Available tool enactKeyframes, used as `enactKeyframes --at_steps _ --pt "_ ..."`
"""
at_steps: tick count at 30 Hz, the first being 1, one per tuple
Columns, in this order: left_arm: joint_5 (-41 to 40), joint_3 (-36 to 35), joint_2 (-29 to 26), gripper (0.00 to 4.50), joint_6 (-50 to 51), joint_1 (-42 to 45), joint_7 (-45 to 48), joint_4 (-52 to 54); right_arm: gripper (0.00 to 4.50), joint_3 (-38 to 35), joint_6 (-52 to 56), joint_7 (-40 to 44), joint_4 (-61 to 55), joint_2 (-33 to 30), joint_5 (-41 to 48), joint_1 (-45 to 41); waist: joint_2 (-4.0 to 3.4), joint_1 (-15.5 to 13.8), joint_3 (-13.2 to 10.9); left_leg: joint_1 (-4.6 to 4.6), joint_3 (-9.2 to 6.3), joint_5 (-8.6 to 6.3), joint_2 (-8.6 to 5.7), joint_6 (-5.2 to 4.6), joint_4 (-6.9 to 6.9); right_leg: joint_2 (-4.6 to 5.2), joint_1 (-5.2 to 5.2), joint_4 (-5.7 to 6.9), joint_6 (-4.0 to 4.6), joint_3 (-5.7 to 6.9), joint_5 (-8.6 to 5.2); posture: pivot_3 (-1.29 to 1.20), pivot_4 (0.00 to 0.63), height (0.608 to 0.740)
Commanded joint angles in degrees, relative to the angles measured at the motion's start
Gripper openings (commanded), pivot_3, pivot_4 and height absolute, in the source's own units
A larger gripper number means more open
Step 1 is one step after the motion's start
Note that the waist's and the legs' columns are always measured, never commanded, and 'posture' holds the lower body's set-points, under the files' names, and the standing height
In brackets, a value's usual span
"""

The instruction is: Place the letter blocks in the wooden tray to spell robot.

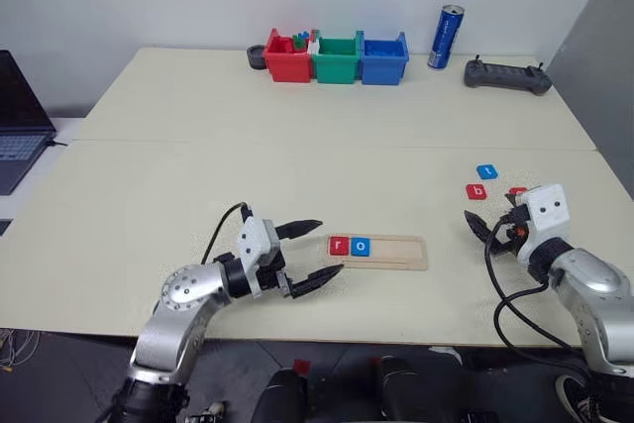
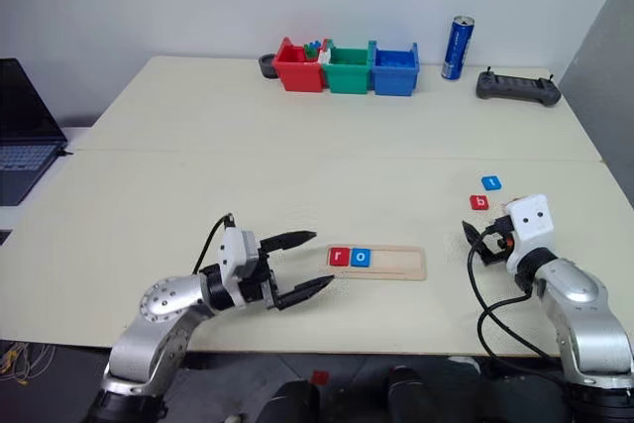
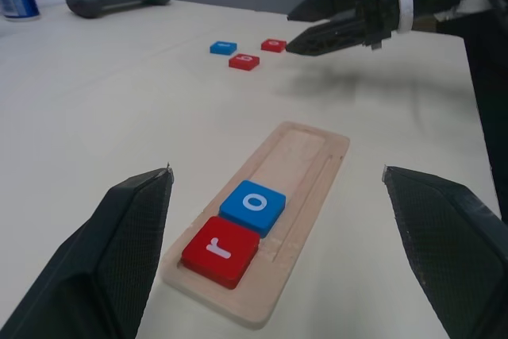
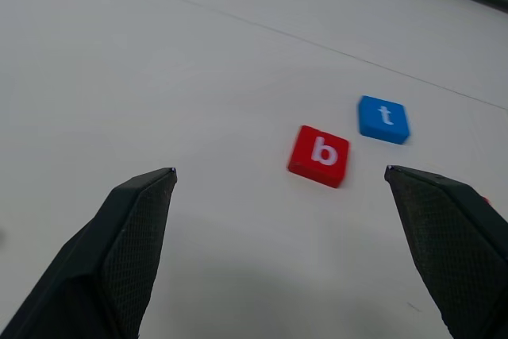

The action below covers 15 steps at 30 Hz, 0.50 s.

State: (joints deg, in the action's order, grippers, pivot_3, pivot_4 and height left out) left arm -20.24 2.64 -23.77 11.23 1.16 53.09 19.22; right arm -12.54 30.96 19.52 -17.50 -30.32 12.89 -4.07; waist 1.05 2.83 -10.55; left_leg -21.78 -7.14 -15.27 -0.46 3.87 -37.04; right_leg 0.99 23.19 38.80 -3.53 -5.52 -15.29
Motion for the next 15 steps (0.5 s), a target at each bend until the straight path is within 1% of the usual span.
enactKeyframes --at_steps 1,5,15 --pt "-1.2 0.63 0.22 4.48 0.33 -1.27 -2.2 4.35 4.5 -0.71 1.32 -4.21 1.8 2.07 -1.47 -3.12 -0.01 0.11 0.0 0.02 0.04 0.0 0.02 0.0 0.0 -0.02 0.0 0.0 0.0 -0.02 0.0 0.0 0.15 0.74" --pt "-1.61 0.71 -0.36 4.48 0.32 -1.76 -2.31 4.36 4.5 -0.75 1.98 -6.28 5.37 3.45 -2.22 -6.31 -0.02 0.16 0.01 0.04 0.08 0.0 0.01 0.0 0.01 -0.04 0.0 0.01 0.0 -0.05 0.0 0.0 0.15 0.74" --pt "-1.56 1.84 -1.29 4.48 -0.96 -0.88 -1.69 3.33 4.5 0.22 4.58 -7.71 12.87 7.0 -1.83 -14.19 -0.03 0.45 0.01 0.05 0.07 0.0 0.03 -0.01 0.03 -0.06 0.0 0.01 0.01 -0.04 0.0 0.0 0.15 0.74"
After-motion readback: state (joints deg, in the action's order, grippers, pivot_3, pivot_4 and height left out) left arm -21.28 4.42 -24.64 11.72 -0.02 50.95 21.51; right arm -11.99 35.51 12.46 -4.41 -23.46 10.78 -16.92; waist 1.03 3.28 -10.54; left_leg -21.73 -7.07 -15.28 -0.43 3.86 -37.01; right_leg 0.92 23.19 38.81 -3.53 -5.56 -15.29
